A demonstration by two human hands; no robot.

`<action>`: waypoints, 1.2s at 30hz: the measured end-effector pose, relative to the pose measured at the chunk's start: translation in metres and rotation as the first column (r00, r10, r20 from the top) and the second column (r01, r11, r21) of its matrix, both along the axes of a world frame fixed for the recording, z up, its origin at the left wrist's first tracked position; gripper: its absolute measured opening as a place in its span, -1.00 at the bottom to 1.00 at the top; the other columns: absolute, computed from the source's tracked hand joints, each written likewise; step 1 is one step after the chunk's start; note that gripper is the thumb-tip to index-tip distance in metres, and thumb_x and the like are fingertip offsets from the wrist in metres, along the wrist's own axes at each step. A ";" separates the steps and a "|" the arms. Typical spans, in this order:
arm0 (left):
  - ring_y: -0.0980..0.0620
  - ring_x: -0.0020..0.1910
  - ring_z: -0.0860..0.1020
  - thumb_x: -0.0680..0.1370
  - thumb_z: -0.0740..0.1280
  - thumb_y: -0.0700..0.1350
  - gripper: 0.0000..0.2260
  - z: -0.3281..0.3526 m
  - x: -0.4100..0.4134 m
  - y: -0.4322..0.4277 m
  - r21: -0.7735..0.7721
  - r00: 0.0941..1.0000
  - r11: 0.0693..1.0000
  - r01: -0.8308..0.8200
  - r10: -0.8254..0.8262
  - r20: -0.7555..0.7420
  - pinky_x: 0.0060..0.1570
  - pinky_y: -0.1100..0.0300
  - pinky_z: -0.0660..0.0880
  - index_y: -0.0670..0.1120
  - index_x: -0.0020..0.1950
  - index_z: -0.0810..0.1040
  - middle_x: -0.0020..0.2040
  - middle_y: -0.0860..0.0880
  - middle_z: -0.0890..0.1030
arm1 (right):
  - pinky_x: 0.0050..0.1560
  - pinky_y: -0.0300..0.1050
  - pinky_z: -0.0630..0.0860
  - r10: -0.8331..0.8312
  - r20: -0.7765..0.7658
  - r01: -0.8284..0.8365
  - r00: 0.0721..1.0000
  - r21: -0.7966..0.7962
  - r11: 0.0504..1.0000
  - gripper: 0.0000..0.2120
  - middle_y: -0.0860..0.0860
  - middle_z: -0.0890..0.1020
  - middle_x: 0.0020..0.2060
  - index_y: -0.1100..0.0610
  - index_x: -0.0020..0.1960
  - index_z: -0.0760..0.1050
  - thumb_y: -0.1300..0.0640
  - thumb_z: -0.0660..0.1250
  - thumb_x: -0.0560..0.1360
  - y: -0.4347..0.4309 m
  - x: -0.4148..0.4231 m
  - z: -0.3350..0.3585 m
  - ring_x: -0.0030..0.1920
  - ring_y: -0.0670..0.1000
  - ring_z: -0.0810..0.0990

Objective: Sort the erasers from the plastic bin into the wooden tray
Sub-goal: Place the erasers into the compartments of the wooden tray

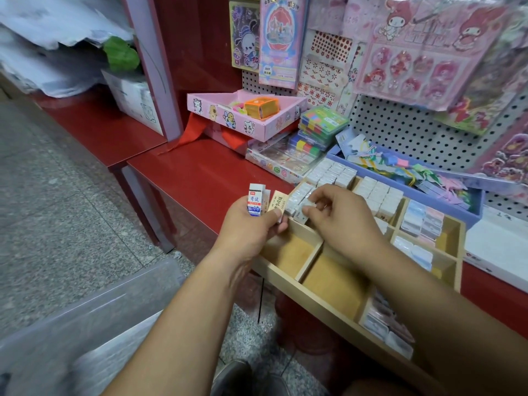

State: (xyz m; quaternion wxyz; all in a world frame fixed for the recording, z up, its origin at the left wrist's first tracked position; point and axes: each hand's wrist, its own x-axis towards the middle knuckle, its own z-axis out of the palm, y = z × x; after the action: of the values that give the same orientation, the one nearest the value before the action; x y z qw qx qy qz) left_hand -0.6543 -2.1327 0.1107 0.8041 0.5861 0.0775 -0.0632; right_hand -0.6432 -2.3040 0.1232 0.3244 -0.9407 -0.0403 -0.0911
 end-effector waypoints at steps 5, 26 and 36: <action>-0.03 -0.20 0.61 0.60 0.29 -0.43 -0.73 0.001 0.000 0.000 -0.013 1.000 1.000 -0.021 0.021 -0.016 0.01 0.07 0.64 -0.39 0.30 0.44 -0.05 -0.23 0.60 | -0.03 -0.02 0.50 -0.003 0.060 0.015 0.998 -0.195 0.981 -0.83 -0.05 0.58 -0.11 0.02 0.07 0.57 -0.01 0.42 0.53 0.013 0.007 -0.004 -0.01 0.03 0.54; -0.01 -0.15 0.61 0.61 0.32 -0.36 -0.84 0.004 -0.015 -0.038 0.014 0.955 0.956 0.294 -0.295 0.033 -0.10 0.23 0.66 -0.29 0.19 0.53 -0.07 -0.18 0.59 | -0.24 -0.26 0.52 0.003 -0.137 0.063 0.991 0.471 0.880 -0.93 -0.01 0.69 -0.23 0.04 0.00 0.63 0.17 0.47 0.53 -0.025 -0.029 0.014 -0.30 -0.14 0.64; 0.01 -0.39 0.50 0.64 0.13 -0.33 -0.87 0.009 -0.012 -0.054 -0.099 0.963 0.974 0.203 -0.217 -0.161 -0.44 0.22 0.49 -0.21 -0.02 0.45 -0.25 -0.15 0.59 | -0.04 -0.02 0.55 -0.357 0.020 0.356 0.934 0.059 0.933 -0.85 -0.08 0.59 -0.16 0.05 0.12 0.60 0.08 0.42 0.56 -0.121 -0.017 0.009 -0.17 0.01 0.57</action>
State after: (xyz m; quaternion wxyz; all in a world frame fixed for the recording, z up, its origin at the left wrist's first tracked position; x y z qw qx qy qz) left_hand -0.6659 -2.1866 0.1197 0.8064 0.5502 0.0809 -0.2011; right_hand -0.6598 -2.4252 0.1318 0.3272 -0.9217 0.1286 -0.1637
